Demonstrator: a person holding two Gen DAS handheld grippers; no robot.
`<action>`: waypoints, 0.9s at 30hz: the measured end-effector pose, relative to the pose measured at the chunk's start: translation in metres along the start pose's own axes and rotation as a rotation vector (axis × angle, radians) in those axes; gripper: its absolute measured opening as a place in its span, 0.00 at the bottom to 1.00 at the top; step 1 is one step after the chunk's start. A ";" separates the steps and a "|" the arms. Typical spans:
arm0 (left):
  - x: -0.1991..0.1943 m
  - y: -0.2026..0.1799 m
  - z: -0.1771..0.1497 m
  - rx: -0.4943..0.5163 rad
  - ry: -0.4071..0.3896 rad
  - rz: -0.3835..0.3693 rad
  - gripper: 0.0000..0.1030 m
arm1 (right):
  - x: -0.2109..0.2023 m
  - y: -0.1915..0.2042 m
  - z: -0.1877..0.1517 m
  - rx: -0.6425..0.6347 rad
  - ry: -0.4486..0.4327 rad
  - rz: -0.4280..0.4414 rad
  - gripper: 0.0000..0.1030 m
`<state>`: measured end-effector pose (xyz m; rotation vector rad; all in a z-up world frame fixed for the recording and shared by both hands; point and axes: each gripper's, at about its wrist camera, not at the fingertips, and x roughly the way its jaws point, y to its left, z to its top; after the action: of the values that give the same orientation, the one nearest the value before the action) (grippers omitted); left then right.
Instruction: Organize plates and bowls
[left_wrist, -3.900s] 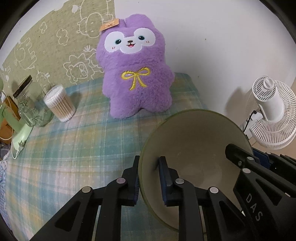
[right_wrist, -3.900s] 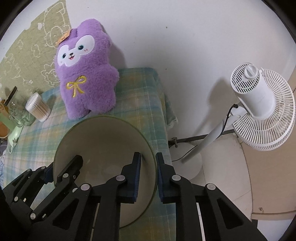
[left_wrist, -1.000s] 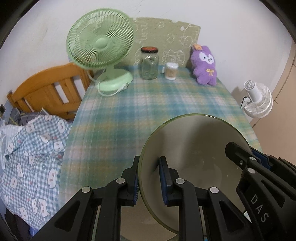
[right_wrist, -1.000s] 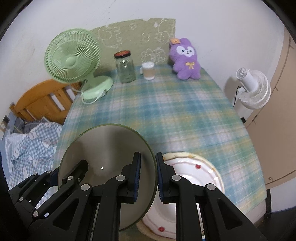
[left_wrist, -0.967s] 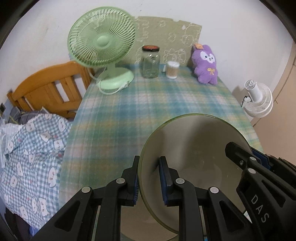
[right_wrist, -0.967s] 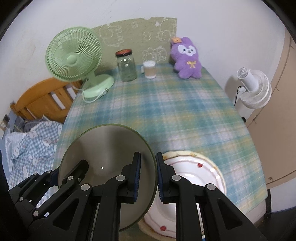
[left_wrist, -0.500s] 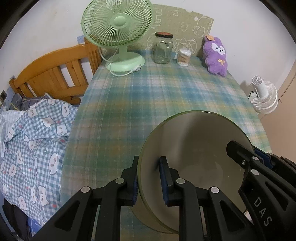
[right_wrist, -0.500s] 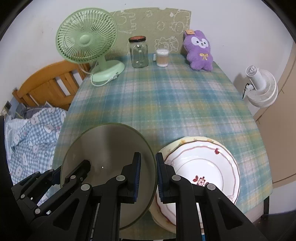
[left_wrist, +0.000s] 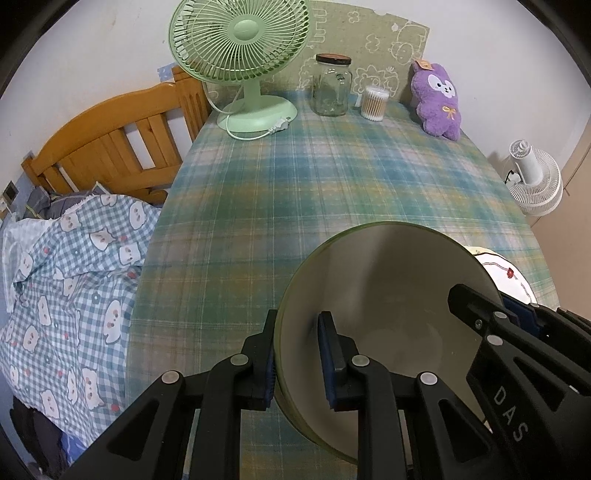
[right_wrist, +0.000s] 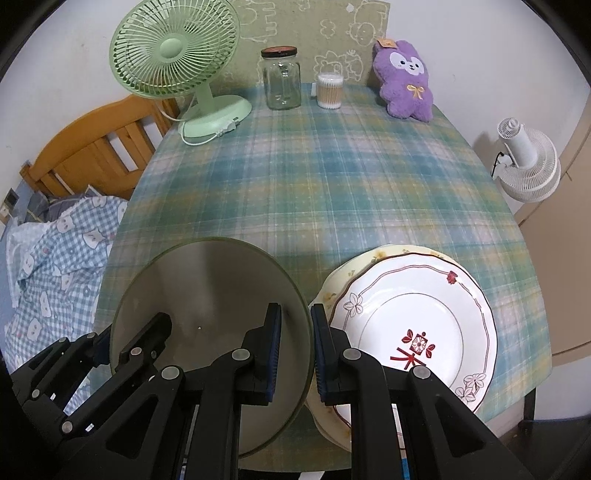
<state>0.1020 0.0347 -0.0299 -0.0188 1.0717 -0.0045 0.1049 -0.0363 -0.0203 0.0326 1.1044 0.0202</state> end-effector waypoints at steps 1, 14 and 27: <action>0.000 0.000 -0.001 0.001 0.001 0.004 0.17 | 0.000 0.001 -0.001 0.002 0.002 0.003 0.19; 0.011 0.008 -0.007 -0.038 0.054 0.025 0.18 | 0.009 0.009 -0.005 -0.024 0.012 0.006 0.19; 0.016 0.010 -0.009 -0.057 0.067 -0.044 0.29 | 0.009 0.007 -0.007 -0.030 0.015 0.001 0.19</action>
<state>0.1019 0.0447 -0.0486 -0.0938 1.1385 -0.0141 0.1028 -0.0294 -0.0310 0.0062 1.1186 0.0379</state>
